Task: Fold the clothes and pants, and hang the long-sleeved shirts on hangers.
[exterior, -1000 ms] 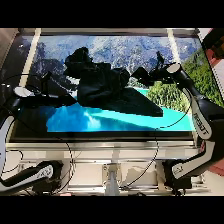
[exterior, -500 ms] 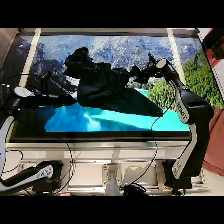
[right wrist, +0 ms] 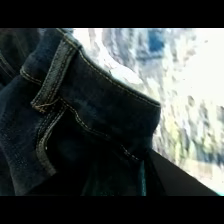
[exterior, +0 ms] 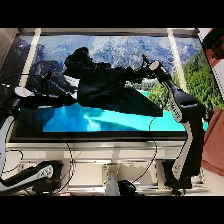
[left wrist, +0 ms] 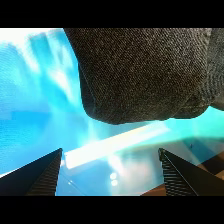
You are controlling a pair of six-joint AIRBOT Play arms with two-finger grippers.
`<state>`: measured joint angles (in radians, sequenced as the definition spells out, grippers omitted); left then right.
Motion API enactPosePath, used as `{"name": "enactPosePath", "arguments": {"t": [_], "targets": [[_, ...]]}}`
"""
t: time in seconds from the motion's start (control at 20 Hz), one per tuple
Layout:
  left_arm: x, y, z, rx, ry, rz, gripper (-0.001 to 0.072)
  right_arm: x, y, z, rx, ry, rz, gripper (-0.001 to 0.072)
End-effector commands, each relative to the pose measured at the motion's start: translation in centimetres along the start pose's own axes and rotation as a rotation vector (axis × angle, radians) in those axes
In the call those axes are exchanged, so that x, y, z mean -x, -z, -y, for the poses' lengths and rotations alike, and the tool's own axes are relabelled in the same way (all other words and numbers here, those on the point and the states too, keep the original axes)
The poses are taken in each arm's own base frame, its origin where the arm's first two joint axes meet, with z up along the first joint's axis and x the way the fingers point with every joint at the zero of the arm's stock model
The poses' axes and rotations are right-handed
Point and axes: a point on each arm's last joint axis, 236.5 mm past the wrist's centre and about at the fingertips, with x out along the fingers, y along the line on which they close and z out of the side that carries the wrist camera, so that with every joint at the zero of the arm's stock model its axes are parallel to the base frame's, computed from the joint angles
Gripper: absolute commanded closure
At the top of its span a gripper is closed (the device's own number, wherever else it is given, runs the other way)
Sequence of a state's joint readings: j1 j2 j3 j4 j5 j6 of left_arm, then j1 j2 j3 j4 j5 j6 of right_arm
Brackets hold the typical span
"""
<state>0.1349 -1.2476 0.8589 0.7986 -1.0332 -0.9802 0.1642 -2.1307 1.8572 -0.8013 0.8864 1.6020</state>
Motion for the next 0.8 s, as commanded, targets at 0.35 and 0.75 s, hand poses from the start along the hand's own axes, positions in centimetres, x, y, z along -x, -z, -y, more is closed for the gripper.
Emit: {"name": "enactPosePath", "arguments": {"t": [0.35,0.75], "targets": [[-0.2,-1.0,3.2,0.054,0.117,0.035,0.0006,8.0,-8.1,-10.1,0.404,-0.045,0.313,0.0669],[-5.9,5.9,18.1,-0.156,0.348,-0.169,0.0015,23.2,-10.7,-16.2,0.655,0.095,0.556,0.0668]]}}
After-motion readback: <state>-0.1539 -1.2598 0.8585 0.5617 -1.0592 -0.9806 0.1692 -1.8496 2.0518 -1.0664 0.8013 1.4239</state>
